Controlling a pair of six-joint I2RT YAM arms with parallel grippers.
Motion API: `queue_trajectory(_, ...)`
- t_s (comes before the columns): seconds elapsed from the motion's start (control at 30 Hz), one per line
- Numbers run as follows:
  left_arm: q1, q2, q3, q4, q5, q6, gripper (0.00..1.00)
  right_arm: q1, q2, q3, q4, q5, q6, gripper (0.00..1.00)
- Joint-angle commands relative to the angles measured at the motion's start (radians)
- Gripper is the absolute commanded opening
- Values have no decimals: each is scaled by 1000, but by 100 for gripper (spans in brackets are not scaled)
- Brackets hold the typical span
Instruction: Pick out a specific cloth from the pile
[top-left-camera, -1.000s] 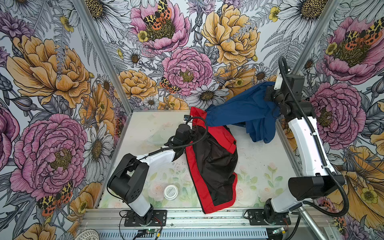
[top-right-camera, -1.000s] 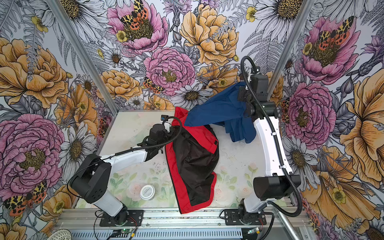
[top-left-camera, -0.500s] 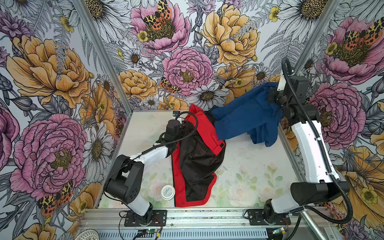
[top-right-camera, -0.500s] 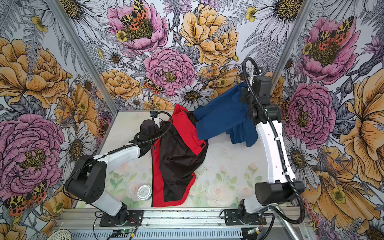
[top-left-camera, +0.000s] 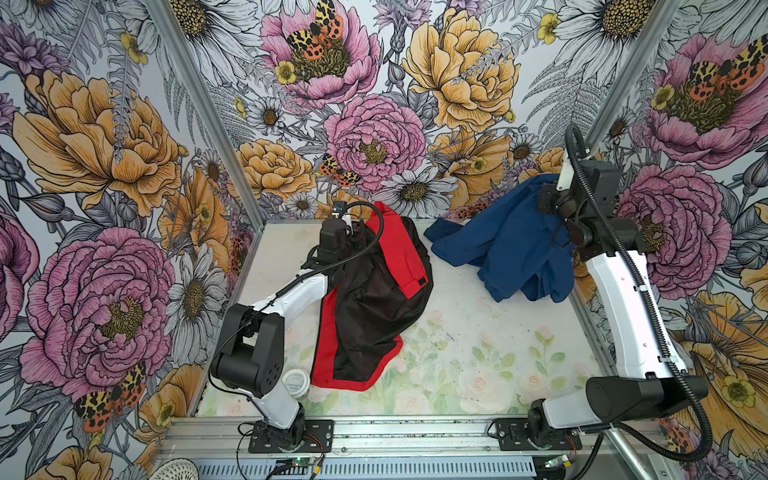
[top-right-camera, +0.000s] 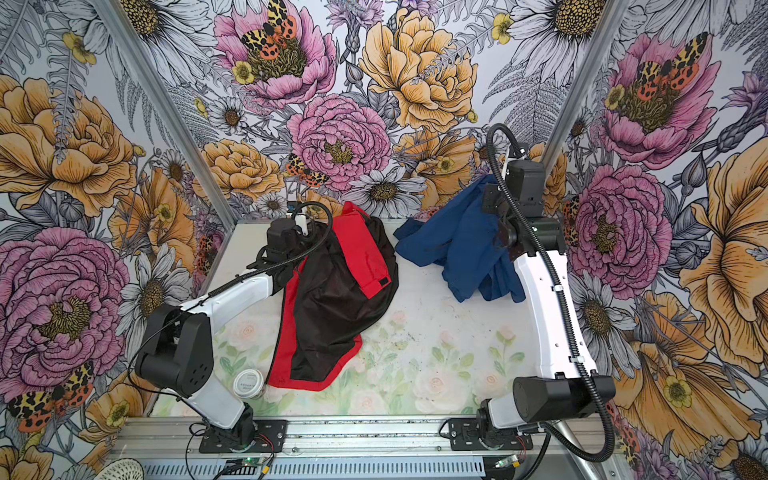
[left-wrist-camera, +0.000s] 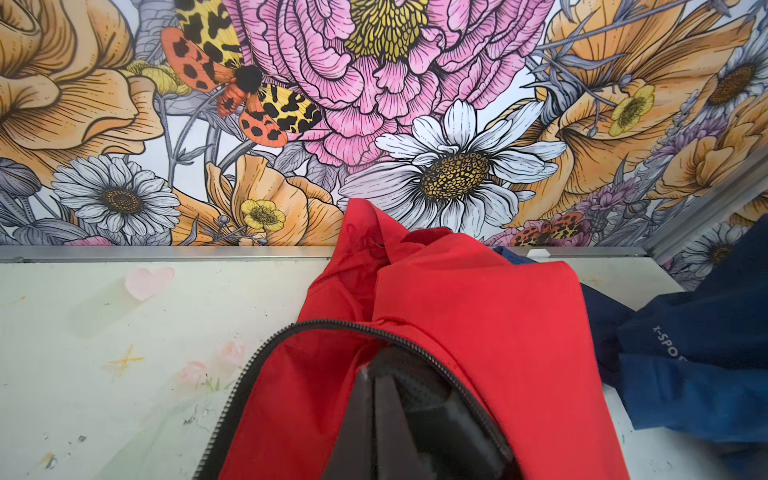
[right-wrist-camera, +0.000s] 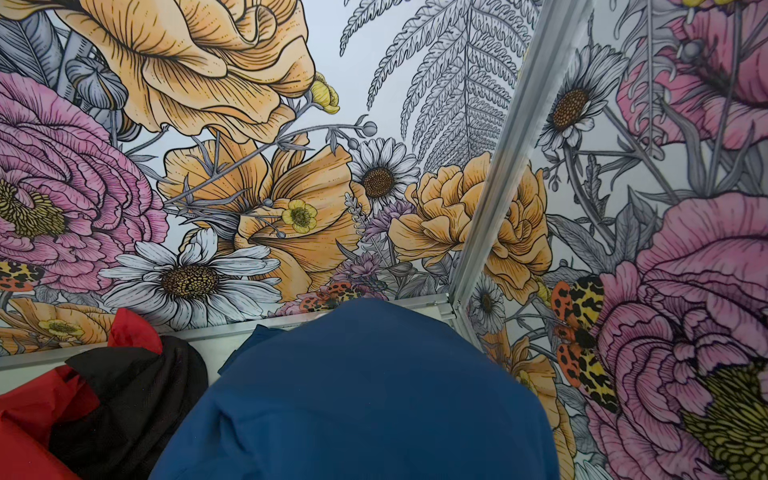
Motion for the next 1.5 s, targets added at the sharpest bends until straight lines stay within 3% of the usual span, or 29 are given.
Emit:
queue_trajectory(0.0, 36, 3, 74, 26, 27, 23, 0, 14, -53, -15, 87, -14, 8, 0)
queue_trajectory(0.43, 111, 42, 224, -57, 76, 80, 0, 56, -96, -166, 103, 4, 9, 0)
queue_trajectory(0.67, 185, -6, 255, -103, 66, 102, 0, 85, -128, -219, 118, 16, 11, 0)
queue_trajectory(1.17, 298, -83, 207, -107, 15, 129, 0, 122, -123, -314, 128, 22, 13, 0)
queue_trajectory(1.47, 358, -58, 146, -62, 25, 70, 0, 129, -117, -351, 130, 29, 7, 0)
